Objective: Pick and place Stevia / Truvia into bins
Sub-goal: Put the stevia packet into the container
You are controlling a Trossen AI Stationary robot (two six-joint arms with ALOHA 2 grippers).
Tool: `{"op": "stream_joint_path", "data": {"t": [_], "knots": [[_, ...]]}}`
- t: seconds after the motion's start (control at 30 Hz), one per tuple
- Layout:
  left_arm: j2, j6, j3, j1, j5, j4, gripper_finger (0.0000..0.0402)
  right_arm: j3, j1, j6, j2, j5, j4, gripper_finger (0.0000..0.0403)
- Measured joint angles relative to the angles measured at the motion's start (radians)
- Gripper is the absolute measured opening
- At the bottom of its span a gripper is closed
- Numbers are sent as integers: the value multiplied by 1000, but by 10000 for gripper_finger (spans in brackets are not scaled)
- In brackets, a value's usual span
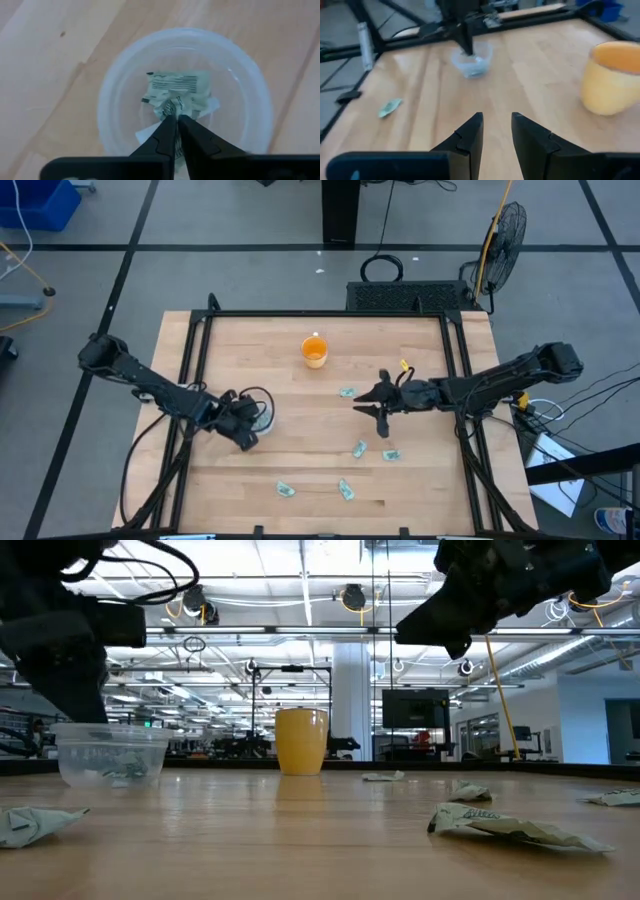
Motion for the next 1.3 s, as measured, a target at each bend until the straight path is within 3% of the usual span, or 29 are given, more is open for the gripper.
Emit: {"op": "stream_joint_path", "data": {"t": [0.43, 0.67, 0.93, 1.1, 1.3], "knots": [[3, 90, -5, 70, -1, 4, 115, 0, -42, -7, 69, -4, -25, 94], [3, 95, -5, 92, -1, 12, 120, 0, -73, -61, 130, -42, -8, 102], [3, 159, -5, 92, -8, 102, 120, 1, -99, -128, 212, -50, 12, 155], [3, 184, -5, 92, -9, 130, 120, 1, -145, -132, 245, 78, 15, 177], [2, 192, -5, 92, -8, 134, 120, 1, -208, -10, 317, 99, 6, 180]]}}
